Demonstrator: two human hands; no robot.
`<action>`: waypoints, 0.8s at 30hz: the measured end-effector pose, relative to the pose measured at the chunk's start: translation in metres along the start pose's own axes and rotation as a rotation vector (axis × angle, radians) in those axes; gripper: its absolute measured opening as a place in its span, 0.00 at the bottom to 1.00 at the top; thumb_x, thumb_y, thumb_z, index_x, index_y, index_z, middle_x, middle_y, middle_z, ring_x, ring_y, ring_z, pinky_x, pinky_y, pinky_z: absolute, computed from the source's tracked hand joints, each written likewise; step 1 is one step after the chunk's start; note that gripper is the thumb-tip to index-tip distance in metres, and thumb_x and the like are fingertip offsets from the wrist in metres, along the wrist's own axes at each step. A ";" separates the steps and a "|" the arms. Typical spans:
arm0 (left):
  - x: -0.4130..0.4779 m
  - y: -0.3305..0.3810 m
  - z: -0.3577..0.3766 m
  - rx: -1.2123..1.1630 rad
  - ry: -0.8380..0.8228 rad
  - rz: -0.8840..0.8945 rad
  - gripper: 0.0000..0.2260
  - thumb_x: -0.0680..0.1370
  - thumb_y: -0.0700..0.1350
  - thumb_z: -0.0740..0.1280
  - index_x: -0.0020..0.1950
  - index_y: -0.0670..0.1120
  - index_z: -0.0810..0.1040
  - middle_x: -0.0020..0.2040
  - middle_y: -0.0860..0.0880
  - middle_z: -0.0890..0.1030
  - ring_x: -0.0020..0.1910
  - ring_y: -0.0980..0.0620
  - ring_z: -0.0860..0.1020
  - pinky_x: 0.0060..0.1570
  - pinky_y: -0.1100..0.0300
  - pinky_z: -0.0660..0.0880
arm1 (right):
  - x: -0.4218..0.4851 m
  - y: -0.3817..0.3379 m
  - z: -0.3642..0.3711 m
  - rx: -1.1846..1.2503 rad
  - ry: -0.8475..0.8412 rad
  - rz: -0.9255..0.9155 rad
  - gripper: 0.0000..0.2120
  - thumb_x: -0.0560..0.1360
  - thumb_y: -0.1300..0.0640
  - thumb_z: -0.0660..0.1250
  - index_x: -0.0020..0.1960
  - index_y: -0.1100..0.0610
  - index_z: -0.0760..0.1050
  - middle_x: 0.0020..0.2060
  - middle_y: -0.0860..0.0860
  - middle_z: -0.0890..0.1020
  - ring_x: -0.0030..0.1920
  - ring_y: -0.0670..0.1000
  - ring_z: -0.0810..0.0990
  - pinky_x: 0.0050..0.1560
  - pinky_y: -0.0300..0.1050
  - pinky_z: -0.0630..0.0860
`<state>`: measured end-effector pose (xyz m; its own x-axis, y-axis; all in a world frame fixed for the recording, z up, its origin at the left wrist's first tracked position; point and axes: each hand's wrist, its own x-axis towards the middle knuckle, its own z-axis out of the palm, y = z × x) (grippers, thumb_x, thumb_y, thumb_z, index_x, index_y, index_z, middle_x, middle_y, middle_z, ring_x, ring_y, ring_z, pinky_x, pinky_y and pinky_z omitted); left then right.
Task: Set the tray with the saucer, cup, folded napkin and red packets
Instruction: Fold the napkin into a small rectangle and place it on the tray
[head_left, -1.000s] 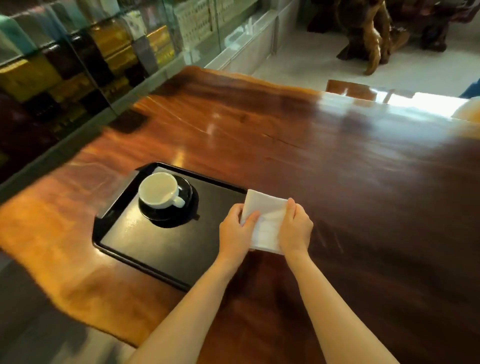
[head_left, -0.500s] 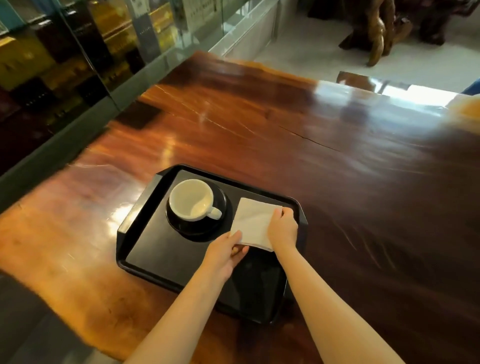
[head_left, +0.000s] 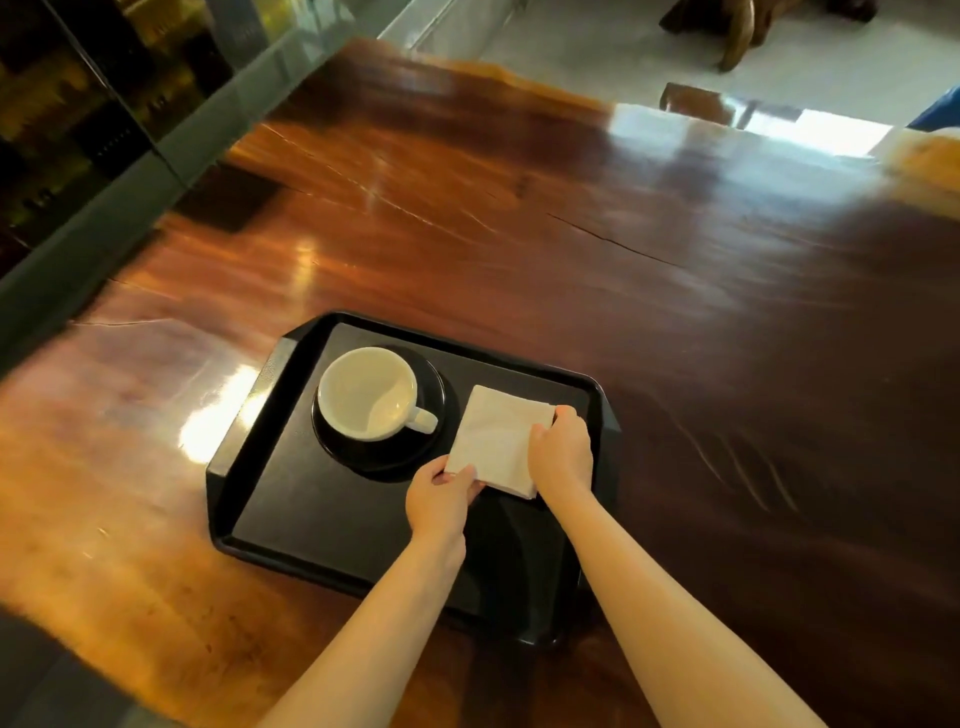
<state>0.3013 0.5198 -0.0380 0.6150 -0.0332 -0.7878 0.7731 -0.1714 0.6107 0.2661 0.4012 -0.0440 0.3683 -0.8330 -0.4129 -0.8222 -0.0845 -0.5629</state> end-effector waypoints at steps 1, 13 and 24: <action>0.000 0.000 0.000 0.019 -0.002 0.013 0.17 0.76 0.36 0.66 0.63 0.45 0.73 0.57 0.46 0.78 0.52 0.49 0.80 0.50 0.57 0.78 | 0.000 0.001 0.000 -0.014 0.009 -0.004 0.13 0.79 0.57 0.58 0.63 0.58 0.69 0.56 0.54 0.76 0.52 0.52 0.78 0.49 0.47 0.78; -0.002 -0.008 0.001 0.237 -0.006 0.171 0.15 0.75 0.36 0.67 0.61 0.46 0.76 0.58 0.47 0.77 0.45 0.55 0.77 0.49 0.60 0.77 | -0.005 0.007 -0.001 -0.050 0.051 -0.042 0.16 0.79 0.58 0.59 0.66 0.59 0.67 0.59 0.54 0.73 0.57 0.53 0.75 0.55 0.46 0.76; 0.000 -0.013 -0.001 0.297 0.056 0.232 0.16 0.75 0.36 0.68 0.62 0.46 0.75 0.60 0.46 0.75 0.51 0.54 0.74 0.47 0.63 0.74 | -0.011 0.013 -0.003 -0.046 0.036 -0.085 0.19 0.78 0.58 0.60 0.68 0.58 0.65 0.60 0.54 0.72 0.57 0.52 0.74 0.54 0.44 0.74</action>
<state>0.2915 0.5226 -0.0460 0.7824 -0.0520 -0.6206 0.5385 -0.4439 0.7162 0.2502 0.4080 -0.0448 0.4222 -0.8409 -0.3386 -0.8083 -0.1800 -0.5606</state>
